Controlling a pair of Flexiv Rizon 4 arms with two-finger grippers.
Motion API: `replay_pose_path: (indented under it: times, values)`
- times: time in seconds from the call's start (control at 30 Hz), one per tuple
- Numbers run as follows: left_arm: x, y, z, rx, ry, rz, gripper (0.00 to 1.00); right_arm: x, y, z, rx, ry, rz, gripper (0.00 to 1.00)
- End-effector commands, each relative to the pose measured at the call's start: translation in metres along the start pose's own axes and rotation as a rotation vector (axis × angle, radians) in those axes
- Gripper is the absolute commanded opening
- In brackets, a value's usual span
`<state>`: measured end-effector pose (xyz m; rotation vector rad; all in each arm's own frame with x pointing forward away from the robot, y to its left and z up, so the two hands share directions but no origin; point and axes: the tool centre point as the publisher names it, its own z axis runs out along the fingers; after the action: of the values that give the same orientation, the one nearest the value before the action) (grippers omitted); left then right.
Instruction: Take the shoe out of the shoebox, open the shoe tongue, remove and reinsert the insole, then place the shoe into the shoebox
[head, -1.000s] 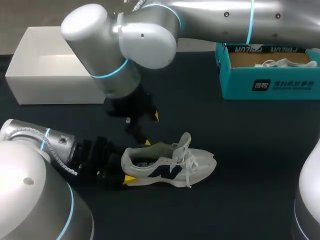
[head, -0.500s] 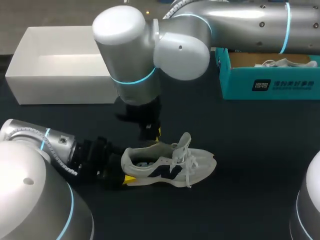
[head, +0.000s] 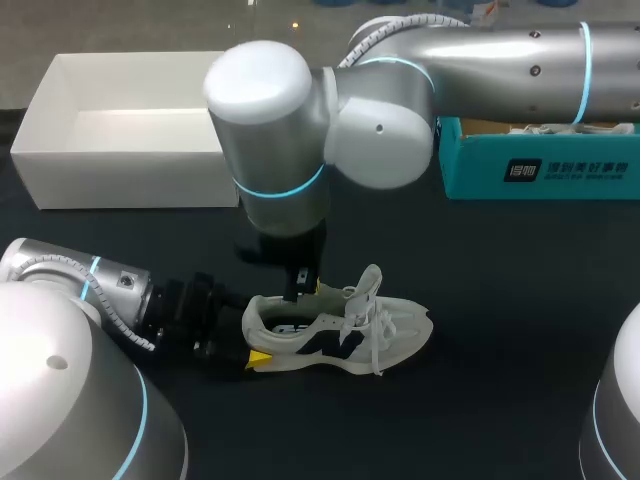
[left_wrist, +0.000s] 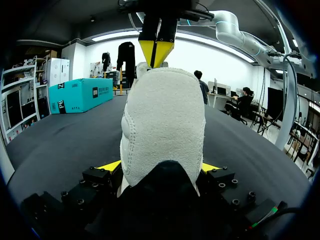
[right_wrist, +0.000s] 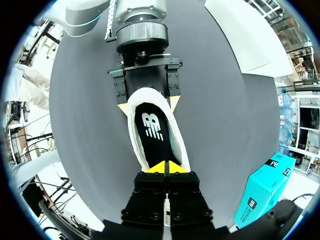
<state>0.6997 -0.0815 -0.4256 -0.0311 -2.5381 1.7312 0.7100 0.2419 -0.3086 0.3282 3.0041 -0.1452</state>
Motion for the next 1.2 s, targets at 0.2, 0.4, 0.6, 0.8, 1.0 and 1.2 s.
replay_pose_path:
  times: [0.2,0.4,0.6,0.8,1.0,1.2]
  values:
    - [0.002,0.003,0.002,0.0,-0.002,0.0,0.0,0.008,0.001,0.026,-0.011,0.018,0.032,0.0]
    - [0.002,0.003,0.002,0.0,-0.002,0.0,0.0,0.008,0.001,0.026,-0.011,0.018,0.032,0.0]
    - [0.002,0.003,0.002,0.0,-0.002,0.0,0.0,0.008,0.001,0.026,-0.011,0.018,0.032,0.0]
    - [0.002,0.003,0.002,0.0,-0.002,0.0,0.0,-0.002,0.0,0.042,-0.003,0.029,-0.046,0.0]
    - [0.002,0.003,0.002,0.0,-0.002,0.0,0.0,0.0,-0.003,0.061,-0.024,0.07,-0.073,0.0]
    - [0.002,0.003,0.002,0.0,-0.002,0.0,0.0,0.012,-0.013,0.08,-0.015,0.113,-0.072,0.0]
